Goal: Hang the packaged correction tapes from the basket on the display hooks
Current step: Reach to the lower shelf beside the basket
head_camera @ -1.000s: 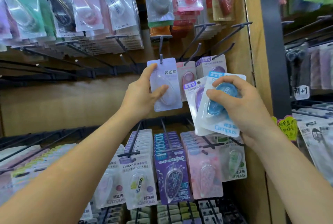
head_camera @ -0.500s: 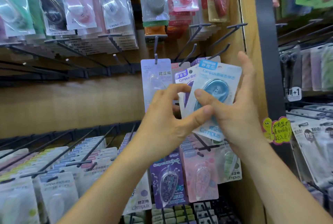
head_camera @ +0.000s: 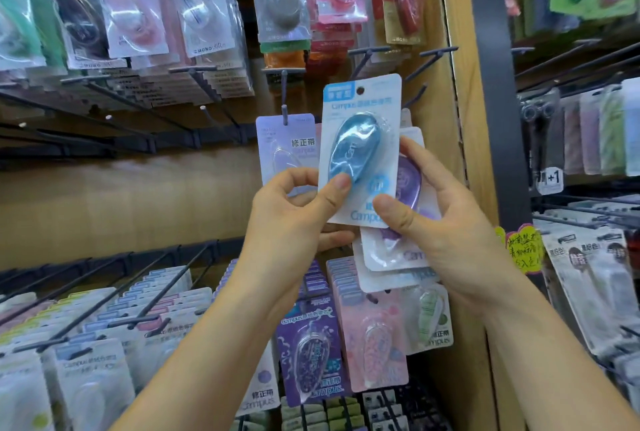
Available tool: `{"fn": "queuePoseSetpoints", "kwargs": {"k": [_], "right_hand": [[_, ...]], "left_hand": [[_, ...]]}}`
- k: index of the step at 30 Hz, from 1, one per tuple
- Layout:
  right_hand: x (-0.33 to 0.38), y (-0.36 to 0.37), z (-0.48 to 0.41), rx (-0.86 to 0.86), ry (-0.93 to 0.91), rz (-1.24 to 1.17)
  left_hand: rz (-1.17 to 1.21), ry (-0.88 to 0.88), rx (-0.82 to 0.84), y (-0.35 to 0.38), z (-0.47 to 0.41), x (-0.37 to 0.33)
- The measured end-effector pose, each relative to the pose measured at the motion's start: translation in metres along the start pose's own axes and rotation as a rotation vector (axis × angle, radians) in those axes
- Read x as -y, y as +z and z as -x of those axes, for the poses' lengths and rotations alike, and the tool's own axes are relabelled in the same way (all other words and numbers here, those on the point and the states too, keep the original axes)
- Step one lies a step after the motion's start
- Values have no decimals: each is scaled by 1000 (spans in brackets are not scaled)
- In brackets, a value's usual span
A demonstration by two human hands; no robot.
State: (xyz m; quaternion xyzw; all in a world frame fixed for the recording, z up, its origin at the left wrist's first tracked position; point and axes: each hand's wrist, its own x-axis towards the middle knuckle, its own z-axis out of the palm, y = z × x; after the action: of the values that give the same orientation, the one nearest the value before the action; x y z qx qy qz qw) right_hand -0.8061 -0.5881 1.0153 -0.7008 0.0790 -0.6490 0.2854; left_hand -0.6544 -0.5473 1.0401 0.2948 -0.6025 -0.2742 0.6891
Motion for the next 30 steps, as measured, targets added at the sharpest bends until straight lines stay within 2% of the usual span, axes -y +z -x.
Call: {"fn": "queuePoseSetpoints", "kwargs": {"k": [4,9,11,17,20,23,30], "right_hand": [[-2,-12,7,-13,31,-11],[8,-28,13,-200,-67,47],[13,-30,12,-230,-60,58],[6,1,6,-201,-11,25],[2,25,3,-145,19,-9],[2,48,0,-20,69,-70],[-2,85,-9,239,235,-271]], "left_hand": [[-11,23,-20,-2,-3,4],[-223,330,-177,-35,1,-9],[-277,388,-213,-51,6,-14],[-257,259,-271,-90,13,-5],[-208,196,-311,-103,14,2],[-191,172,-332,-113,11,2],[-242,249,-215,-122,5,-7]]}}
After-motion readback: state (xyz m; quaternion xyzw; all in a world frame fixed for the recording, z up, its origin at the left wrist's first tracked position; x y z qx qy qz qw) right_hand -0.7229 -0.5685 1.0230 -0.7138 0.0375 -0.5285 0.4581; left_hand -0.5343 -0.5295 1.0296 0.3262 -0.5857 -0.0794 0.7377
